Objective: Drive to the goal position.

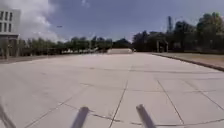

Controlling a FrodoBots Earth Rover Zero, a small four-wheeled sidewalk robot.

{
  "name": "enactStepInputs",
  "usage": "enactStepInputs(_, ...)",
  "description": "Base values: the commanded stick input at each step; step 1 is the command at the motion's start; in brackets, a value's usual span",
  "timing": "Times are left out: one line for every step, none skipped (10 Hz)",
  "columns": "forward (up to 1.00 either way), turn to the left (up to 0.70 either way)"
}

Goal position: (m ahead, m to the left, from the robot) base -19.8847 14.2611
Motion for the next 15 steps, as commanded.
enactStepInputs(0.82, 0.49)
enactStepInputs(1.00, 0.41)
enactStepInputs(1.00, 0.41)
enactStepInputs(1.00, 0.41)
enactStepInputs(1.00, 0.41)
enactStepInputs(1.00, 0.41)
enactStepInputs(1.00, 0.41)
enactStepInputs(1.00, 0.41)
enactStepInputs(1.00, 0.41)
enactStepInputs(1.00, 0.41)
enactStepInputs(1.00, 0.41)
enactStepInputs(1.00, 0.41)
enactStepInputs(1.00, 0.41)
enactStepInputs(1.00, 0.41)
enactStepInputs(1.00, 0.41)
